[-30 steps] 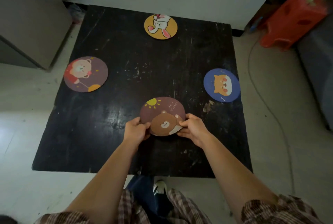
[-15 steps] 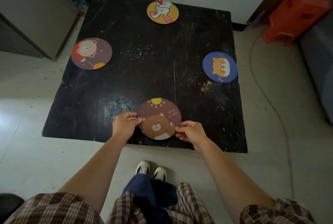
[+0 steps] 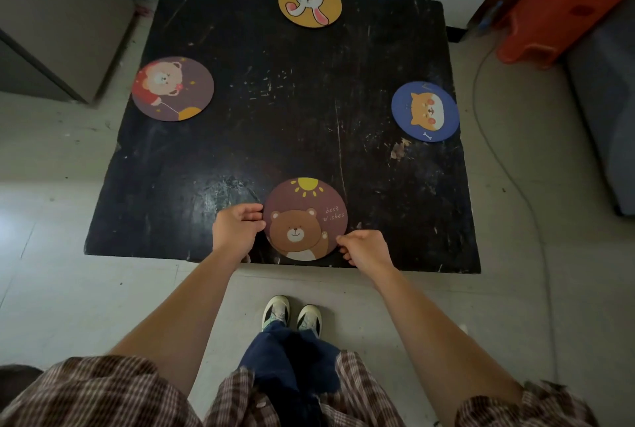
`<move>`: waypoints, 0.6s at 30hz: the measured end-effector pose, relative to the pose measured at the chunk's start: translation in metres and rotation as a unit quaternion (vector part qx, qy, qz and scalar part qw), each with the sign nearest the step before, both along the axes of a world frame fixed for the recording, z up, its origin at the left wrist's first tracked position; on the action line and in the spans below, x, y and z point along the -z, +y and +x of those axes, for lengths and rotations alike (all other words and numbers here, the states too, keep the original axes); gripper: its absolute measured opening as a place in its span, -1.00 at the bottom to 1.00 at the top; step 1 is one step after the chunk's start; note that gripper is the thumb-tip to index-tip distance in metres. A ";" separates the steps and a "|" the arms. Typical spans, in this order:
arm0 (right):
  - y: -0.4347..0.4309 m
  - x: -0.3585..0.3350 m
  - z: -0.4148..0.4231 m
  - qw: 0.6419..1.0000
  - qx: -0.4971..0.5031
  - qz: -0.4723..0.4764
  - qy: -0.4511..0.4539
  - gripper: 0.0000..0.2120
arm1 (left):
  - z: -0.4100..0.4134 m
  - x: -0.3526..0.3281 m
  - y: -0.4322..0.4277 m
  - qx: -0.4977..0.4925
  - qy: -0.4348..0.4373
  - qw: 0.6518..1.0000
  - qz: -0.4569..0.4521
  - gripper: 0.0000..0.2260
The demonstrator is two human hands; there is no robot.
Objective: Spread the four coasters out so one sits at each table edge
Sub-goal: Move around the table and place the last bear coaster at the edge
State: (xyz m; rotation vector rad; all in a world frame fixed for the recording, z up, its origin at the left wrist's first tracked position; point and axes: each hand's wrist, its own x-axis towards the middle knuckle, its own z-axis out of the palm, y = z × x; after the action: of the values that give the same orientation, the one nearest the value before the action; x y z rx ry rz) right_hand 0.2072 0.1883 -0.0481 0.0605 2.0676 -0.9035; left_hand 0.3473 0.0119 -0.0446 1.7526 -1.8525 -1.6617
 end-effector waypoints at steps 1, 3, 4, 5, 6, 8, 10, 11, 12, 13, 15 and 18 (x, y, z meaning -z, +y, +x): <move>0.000 0.000 0.002 1.000 -0.008 0.002 0.006 -0.89 | 0.002 -0.001 0.000 0.000 -0.003 1.000 -0.003 -0.72; -0.001 0.000 0.004 0.999 -0.026 0.007 0.017 -0.91 | 0.005 -0.001 -0.001 -0.004 -0.004 1.000 -0.006 -0.73; -0.002 0.000 0.005 0.999 -0.035 0.007 0.022 -0.89 | 0.006 -0.001 -0.001 -0.004 -0.003 1.000 -0.007 -0.74; -0.002 0.000 0.006 0.999 -0.042 0.007 0.028 -0.88 | 0.007 -0.001 -0.002 -0.004 -0.002 1.000 -0.007 -0.74; -0.002 -0.001 0.007 0.998 -0.048 0.008 0.033 -0.87 | 0.008 -0.001 -0.002 -0.004 -0.003 1.000 -0.008 -0.75; -0.003 -0.001 0.008 0.997 -0.059 0.013 0.042 -0.85 | 0.009 -0.001 -0.002 -0.002 -0.006 1.000 -0.008 -0.75; -0.003 -0.001 0.009 0.997 -0.069 0.015 0.045 -0.85 | 0.009 -0.001 -0.002 0.000 -0.008 1.000 -0.009 -0.75; -0.004 -0.001 0.009 0.996 -0.074 0.016 0.046 -0.85 | 0.009 -0.001 -0.002 0.001 -0.009 1.000 -0.011 -0.75; -0.004 -0.001 0.009 0.996 -0.078 0.017 0.047 -0.85 | 0.009 -0.001 -0.001 0.001 -0.010 1.000 -0.015 -0.75; -0.004 -0.001 0.008 0.995 -0.083 0.019 0.050 -0.85 | 0.009 0.000 -0.001 0.000 -0.011 1.000 -0.017 -0.75; -0.004 -0.001 0.009 0.994 -0.095 0.024 0.056 -0.86 | 0.009 0.000 0.000 -0.003 -0.013 1.000 -0.019 -0.75; -0.005 -0.001 0.010 0.991 -0.113 0.035 0.065 -0.85 | 0.009 0.000 0.000 0.002 -0.017 1.000 -0.022 -0.74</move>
State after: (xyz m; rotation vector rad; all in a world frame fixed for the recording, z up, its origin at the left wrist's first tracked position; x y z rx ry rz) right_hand 0.2169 0.1829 -0.0474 -0.1968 2.1732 -0.7126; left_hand 0.3562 0.0115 -0.0444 1.7729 -1.8923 -1.5883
